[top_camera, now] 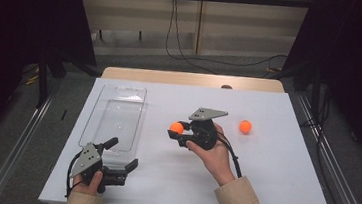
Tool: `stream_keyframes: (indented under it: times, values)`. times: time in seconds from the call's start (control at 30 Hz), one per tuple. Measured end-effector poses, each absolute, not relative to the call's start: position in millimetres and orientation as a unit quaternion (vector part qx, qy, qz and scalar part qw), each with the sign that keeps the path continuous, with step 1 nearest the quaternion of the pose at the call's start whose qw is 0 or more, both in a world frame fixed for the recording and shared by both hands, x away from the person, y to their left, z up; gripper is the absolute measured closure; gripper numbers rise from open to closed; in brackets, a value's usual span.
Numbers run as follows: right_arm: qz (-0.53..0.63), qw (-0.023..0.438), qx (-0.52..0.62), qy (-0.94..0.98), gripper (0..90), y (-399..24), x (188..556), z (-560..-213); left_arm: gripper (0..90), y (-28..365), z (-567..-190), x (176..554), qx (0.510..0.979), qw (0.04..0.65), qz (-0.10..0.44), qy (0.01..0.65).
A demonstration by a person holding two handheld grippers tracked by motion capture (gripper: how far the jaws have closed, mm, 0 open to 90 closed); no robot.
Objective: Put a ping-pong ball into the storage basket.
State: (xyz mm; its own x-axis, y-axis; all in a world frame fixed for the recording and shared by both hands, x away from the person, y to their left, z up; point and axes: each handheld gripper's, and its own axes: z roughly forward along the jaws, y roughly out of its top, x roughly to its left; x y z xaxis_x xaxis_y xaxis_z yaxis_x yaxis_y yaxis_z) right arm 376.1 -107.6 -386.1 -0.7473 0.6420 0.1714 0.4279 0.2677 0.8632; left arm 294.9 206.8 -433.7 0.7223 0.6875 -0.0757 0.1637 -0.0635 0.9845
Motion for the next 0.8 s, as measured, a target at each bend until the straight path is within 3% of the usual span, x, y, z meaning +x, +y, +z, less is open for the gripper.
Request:
stream_keyframes:
  times: [0.8]
  values:
    - [0.504, 0.108, 0.336, 0.788, 51.1, -103.8, 378.5, -382.6, 1.0, 206.8, -433.8, 294.9, 0.697, 0.613, 0.213, 0.305]
